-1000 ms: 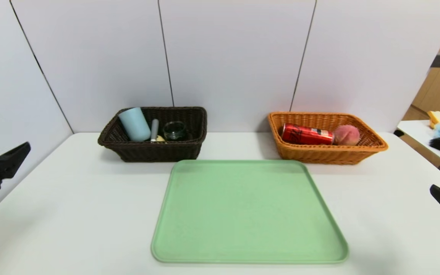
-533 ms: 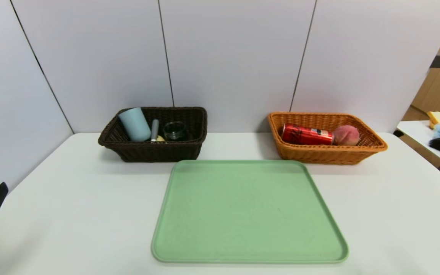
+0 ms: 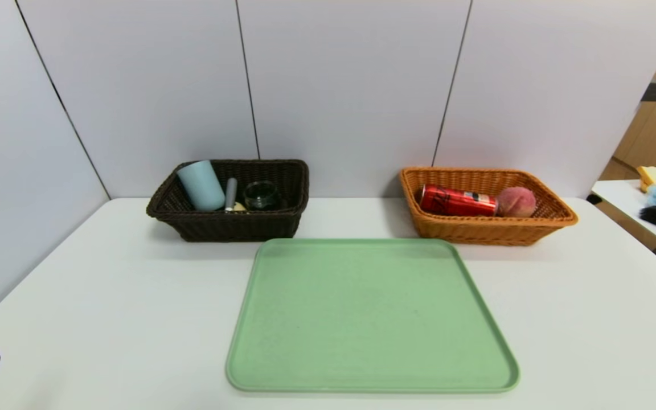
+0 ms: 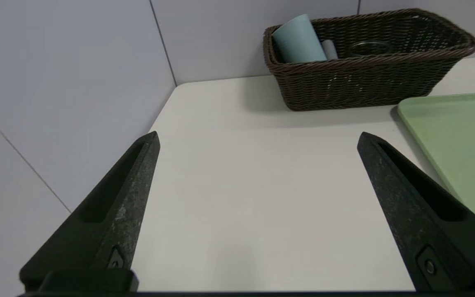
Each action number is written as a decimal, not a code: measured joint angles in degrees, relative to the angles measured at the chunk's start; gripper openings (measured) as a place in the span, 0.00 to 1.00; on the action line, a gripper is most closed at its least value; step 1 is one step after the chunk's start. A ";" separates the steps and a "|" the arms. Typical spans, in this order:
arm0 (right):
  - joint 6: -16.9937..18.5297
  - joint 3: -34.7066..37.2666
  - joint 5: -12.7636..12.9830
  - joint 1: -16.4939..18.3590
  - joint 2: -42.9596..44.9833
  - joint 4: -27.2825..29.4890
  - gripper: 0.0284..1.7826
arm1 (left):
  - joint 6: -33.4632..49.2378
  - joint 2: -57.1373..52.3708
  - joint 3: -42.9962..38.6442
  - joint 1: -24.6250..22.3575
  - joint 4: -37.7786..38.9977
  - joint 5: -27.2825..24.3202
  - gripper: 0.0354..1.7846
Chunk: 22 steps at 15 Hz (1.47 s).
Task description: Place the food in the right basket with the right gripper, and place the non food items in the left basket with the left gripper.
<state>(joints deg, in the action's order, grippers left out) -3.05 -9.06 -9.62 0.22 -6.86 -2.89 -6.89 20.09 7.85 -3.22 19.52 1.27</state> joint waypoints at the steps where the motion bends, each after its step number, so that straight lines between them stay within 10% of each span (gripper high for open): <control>1: -0.15 0.24 -0.60 -0.04 2.13 0.37 0.95 | -0.27 -1.88 -0.33 0.02 -0.06 -1.54 0.94; 9: -2.40 6.61 0.37 -0.12 6.86 0.55 0.95 | -1.65 -5.90 -6.73 0.09 0.85 -2.94 0.94; 22: 0.62 7.39 6.29 -0.12 6.94 2.91 0.95 | -3.67 -19.65 -7.75 3.82 -19.70 -4.16 0.94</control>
<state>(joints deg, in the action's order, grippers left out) -2.43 -1.67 -3.33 0.10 0.07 0.02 -10.56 0.44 0.10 0.60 -0.18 -2.89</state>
